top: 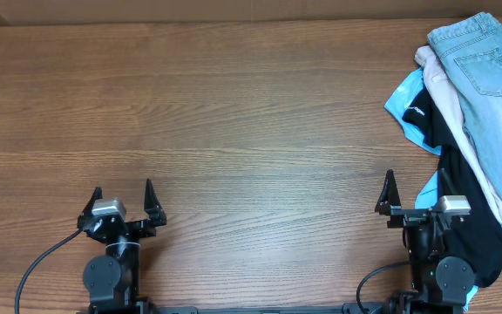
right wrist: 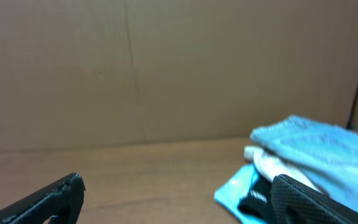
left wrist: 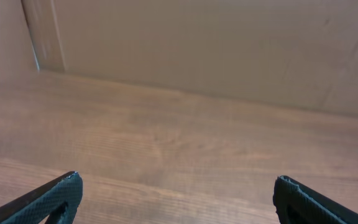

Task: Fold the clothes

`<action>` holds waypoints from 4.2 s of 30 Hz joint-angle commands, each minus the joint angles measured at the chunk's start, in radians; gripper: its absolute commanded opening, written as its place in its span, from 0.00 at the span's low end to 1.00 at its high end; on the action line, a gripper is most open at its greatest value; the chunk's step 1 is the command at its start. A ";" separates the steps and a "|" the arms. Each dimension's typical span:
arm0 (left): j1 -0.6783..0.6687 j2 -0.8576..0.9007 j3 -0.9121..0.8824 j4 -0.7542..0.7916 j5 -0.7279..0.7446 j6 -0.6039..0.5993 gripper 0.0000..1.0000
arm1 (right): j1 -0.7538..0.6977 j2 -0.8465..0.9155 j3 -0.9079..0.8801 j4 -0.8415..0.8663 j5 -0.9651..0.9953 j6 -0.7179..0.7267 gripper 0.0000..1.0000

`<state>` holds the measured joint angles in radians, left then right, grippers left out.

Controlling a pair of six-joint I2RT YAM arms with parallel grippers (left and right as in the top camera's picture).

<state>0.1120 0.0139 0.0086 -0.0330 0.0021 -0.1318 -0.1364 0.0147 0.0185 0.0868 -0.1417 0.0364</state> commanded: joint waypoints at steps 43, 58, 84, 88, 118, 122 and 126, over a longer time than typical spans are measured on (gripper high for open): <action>0.002 0.945 1.189 -0.273 0.572 0.163 1.00 | 0.005 0.876 1.221 -0.708 -0.241 -0.045 1.00; 0.001 1.253 1.270 -0.602 0.645 0.151 1.00 | 0.005 1.505 1.475 -1.145 -0.263 -0.027 1.00; -0.086 1.497 1.352 -0.776 0.164 -0.017 1.00 | -0.206 1.636 1.486 -1.047 0.389 0.286 1.00; -0.173 1.503 1.410 -0.811 0.013 -0.018 1.00 | -0.280 1.660 1.486 -1.003 0.388 0.283 1.00; -0.256 1.503 1.418 -0.773 -0.009 -0.026 1.00 | -0.351 1.999 1.478 -0.901 0.298 0.192 0.55; -0.257 1.503 1.418 -0.773 -0.009 -0.026 1.00 | -0.363 1.999 1.478 -0.890 0.299 0.192 0.31; -0.257 1.503 1.418 -0.771 -0.009 -0.026 1.00 | -0.380 1.999 1.479 -0.889 0.298 0.192 0.11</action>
<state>-0.1390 1.5131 1.4033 -0.8051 0.0097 -0.1513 -0.4961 2.0068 1.4811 -0.8082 0.1524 0.2253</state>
